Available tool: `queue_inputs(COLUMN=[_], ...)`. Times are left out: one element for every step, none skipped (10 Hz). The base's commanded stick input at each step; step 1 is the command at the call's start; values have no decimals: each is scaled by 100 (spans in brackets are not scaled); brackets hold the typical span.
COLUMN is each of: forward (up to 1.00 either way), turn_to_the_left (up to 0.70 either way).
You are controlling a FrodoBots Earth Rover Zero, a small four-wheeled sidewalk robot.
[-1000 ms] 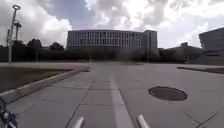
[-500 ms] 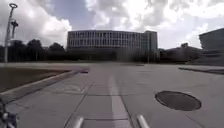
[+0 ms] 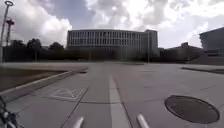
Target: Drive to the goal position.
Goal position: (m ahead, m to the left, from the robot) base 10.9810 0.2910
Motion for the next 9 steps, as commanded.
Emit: queue_inputs(forward=[70,70,70,70,70,70,70,70,70], turn_to_the_left=[0,0,0,0,0,0,0,0,0])
